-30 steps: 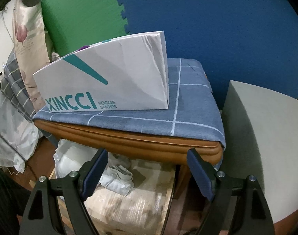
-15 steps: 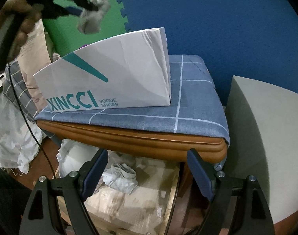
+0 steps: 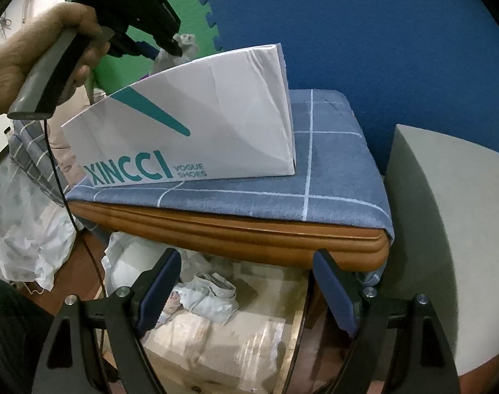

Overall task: Take underwear out of drawer
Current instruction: 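Open the left tool to drop the grey sock into the box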

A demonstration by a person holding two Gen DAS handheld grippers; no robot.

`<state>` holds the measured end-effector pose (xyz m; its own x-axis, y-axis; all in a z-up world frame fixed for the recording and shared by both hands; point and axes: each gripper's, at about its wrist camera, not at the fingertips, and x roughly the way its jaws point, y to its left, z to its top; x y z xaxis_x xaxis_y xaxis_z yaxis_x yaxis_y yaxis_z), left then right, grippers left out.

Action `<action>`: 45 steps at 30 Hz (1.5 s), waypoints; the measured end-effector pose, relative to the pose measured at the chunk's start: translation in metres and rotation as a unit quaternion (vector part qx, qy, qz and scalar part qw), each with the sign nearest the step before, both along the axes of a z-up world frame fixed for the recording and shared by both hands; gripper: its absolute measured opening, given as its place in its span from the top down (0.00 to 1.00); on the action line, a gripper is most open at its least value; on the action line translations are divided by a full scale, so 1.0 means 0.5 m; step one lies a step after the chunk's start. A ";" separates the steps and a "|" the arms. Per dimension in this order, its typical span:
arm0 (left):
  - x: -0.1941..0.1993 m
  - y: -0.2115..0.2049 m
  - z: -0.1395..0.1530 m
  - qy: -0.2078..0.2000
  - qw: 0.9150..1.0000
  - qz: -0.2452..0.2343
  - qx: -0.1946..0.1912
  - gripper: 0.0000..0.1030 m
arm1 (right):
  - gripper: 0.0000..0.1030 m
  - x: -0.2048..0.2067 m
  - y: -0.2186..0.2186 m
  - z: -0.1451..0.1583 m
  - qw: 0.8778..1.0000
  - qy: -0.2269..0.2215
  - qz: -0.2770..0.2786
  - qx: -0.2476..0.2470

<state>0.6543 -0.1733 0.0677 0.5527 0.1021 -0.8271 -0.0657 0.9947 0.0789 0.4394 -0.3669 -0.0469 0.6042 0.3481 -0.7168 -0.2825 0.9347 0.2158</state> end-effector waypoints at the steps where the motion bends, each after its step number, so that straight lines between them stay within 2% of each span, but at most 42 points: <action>1: 0.004 0.000 -0.008 0.007 1.000 0.002 0.003 0.79 | 0.18 0.000 0.001 -0.002 1.000 0.003 0.001 0.003; 10: 0.028 0.004 -0.047 0.043 0.999 0.009 0.030 0.79 | 0.18 -0.003 0.008 -0.003 1.000 0.009 0.007 0.004; 15: 0.033 -0.013 -0.064 0.050 0.997 -0.001 0.056 0.79 | 0.18 -0.004 0.014 -0.002 1.000 0.010 0.012 0.004; 23: 0.040 -0.027 -0.084 0.059 0.996 -0.001 0.073 0.79 | 0.18 -0.004 0.016 -0.005 1.000 0.013 0.016 0.003; 45: 0.038 -0.026 -0.083 0.062 0.995 0.002 0.079 0.77 | 0.18 -0.007 0.029 -0.010 1.000 0.017 0.026 0.000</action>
